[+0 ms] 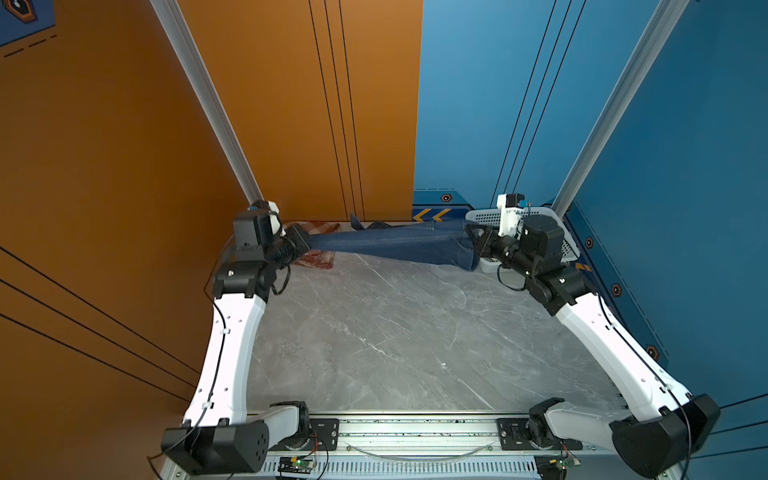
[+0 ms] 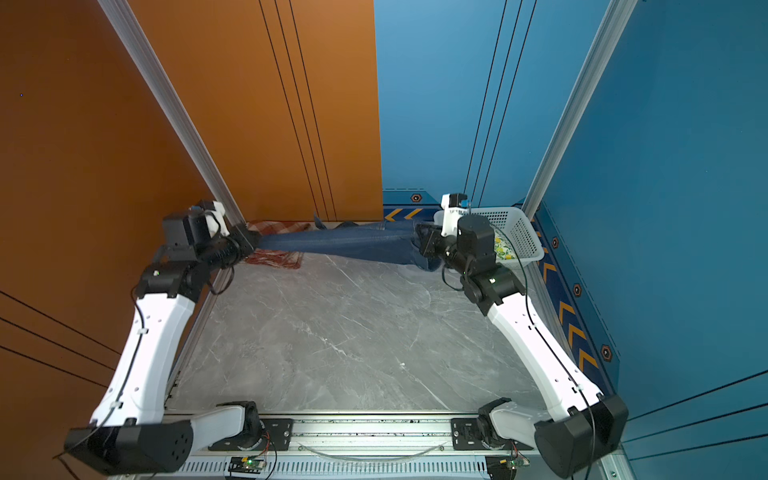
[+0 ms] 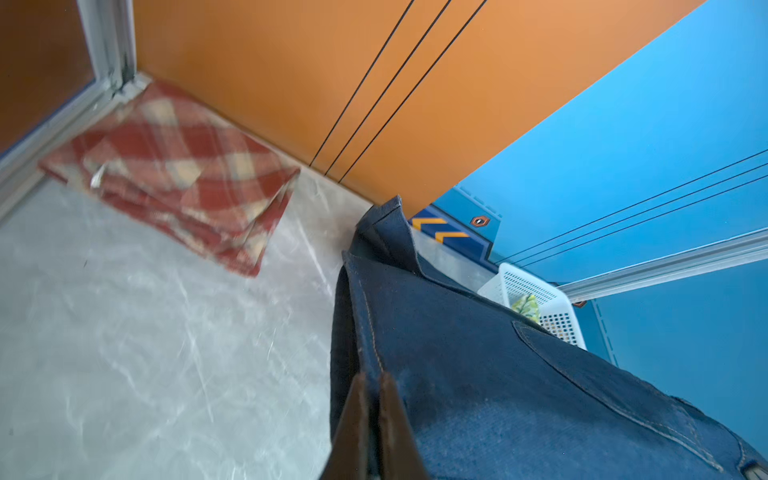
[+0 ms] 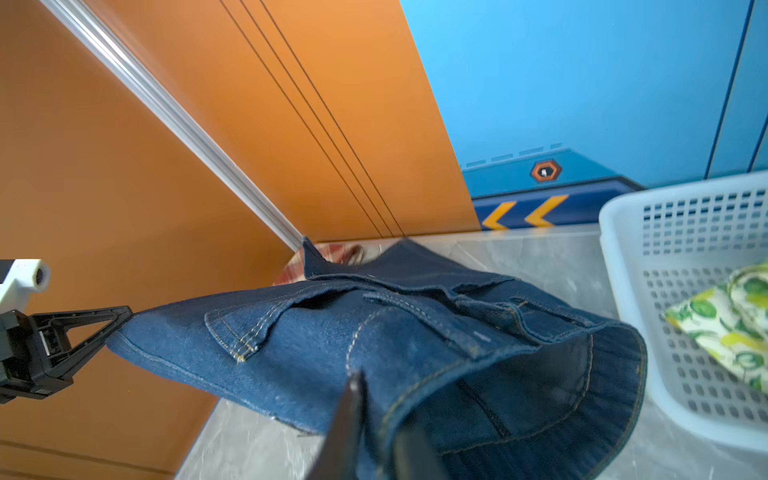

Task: Fold and stack the skirts
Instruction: 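Lay the denim skirt flat on the table with both grippers, pulling toward the robot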

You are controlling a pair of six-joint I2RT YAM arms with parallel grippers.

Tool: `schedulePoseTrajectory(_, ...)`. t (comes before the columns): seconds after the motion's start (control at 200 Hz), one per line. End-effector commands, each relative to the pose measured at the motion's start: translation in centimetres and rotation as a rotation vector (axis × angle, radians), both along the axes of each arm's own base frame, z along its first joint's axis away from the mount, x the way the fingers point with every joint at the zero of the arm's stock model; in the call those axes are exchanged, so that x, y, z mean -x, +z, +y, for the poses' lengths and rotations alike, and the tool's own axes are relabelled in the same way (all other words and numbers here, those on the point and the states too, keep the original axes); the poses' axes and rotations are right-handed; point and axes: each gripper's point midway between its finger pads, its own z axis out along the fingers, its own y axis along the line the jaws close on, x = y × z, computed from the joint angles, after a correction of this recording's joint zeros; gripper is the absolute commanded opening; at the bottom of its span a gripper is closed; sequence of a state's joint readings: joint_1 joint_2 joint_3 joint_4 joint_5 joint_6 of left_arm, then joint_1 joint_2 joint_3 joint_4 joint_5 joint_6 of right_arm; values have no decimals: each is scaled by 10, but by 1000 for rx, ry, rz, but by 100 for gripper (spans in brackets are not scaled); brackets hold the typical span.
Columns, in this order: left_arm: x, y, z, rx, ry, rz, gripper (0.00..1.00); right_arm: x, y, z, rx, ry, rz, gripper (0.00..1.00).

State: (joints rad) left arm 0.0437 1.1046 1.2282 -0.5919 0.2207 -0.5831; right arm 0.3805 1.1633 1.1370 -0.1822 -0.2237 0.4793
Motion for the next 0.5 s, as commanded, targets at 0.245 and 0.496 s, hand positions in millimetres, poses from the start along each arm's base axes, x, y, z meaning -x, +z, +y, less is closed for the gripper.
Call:
schedulePoseTrajectory(0.245, 104, -243, -10, 11, 124, 441, 0, 104, -210, -18, 172, -25, 439, 80)
schedulePoseTrajectory(0.496, 98, -240, -9, -44, 109, 450, 0, 120, -250, -19, 227, -36, 542, 71)
